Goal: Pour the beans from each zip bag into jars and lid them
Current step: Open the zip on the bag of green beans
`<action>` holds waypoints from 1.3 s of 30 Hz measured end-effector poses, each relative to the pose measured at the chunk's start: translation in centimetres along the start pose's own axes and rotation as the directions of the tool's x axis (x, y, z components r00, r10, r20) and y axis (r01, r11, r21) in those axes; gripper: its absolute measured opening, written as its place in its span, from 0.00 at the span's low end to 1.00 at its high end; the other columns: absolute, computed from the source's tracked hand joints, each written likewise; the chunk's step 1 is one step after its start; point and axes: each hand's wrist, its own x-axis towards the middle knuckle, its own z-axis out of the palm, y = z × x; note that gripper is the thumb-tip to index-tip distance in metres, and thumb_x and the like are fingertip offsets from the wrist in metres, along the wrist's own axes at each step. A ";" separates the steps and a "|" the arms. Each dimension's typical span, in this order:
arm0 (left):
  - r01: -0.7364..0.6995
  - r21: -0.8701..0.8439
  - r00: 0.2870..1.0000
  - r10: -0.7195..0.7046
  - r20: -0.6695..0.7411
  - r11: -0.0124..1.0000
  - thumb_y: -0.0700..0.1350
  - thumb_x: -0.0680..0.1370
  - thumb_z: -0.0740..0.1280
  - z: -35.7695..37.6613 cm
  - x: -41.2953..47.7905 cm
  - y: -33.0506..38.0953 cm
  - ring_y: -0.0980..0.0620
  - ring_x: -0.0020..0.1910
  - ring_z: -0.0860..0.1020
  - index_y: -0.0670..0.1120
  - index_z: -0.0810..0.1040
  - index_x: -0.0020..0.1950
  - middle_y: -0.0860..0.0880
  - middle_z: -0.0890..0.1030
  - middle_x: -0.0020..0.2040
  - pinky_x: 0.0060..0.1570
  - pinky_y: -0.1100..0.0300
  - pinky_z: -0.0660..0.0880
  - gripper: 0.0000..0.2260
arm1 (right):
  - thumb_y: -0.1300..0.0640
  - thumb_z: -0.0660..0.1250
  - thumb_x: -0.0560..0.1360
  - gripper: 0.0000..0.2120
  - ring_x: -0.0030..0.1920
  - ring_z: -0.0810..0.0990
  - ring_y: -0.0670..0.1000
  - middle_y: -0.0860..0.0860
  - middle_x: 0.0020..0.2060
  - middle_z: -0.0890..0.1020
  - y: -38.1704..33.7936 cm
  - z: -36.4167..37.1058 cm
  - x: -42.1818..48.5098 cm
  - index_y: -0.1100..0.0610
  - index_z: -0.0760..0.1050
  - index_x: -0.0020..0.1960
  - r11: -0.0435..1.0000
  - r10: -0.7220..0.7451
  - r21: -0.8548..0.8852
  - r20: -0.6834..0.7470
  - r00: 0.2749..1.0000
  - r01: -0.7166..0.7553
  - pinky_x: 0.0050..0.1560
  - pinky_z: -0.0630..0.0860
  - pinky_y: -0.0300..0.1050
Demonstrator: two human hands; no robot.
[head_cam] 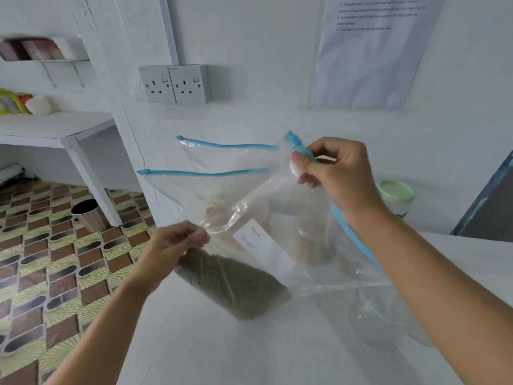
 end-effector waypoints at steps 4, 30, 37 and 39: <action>-0.045 0.099 0.999 0.044 0.014 0.994 0.47 0.78 0.68 -1.0 1.7 2.9 0.49 0.45 0.81 0.48 0.85 0.45 0.47 0.85 0.43 0.49 0.62 0.77 0.07 | 0.64 0.75 0.75 0.11 0.27 0.80 0.51 0.48 0.26 0.77 -0.1 -1.1 -0.1 0.66 0.77 0.37 0.996 0.008 0.090 -0.066 0.998 -0.002 0.30 0.73 0.42; 0.196 -0.003 0.968 -0.194 -0.159 0.981 0.59 0.69 0.79 -1.9 -1.7 -3.9 0.53 0.51 0.84 0.51 0.86 0.51 0.50 0.86 0.54 0.58 0.53 0.75 0.17 | 0.60 0.73 0.78 0.08 0.33 0.82 0.48 0.58 0.37 0.82 6.4 -1.5 0.0 0.62 0.78 0.43 0.995 -0.018 -0.104 -0.055 0.998 0.012 0.36 0.75 0.34; 0.224 0.124 0.935 -0.177 -0.308 0.967 0.51 0.70 0.80 -0.5 -0.6 -3.6 0.57 0.51 0.82 0.50 0.81 0.51 0.52 0.83 0.52 0.47 0.60 0.76 0.14 | 0.58 0.73 0.78 0.09 0.35 0.83 0.50 0.58 0.38 0.83 7.3 -1.5 0.2 0.60 0.77 0.41 0.994 -0.003 -0.110 -0.090 0.996 -0.007 0.40 0.76 0.42; 0.210 0.051 0.929 -0.183 -0.321 0.976 0.54 0.71 0.79 -0.9 -1.5 -4.3 0.52 0.50 0.83 0.50 0.83 0.47 0.51 0.84 0.50 0.48 0.55 0.75 0.12 | 0.58 0.72 0.78 0.09 0.35 0.83 0.49 0.58 0.38 0.83 7.5 -1.5 0.2 0.61 0.78 0.42 0.993 -0.008 -0.119 -0.103 0.995 -0.005 0.40 0.78 0.43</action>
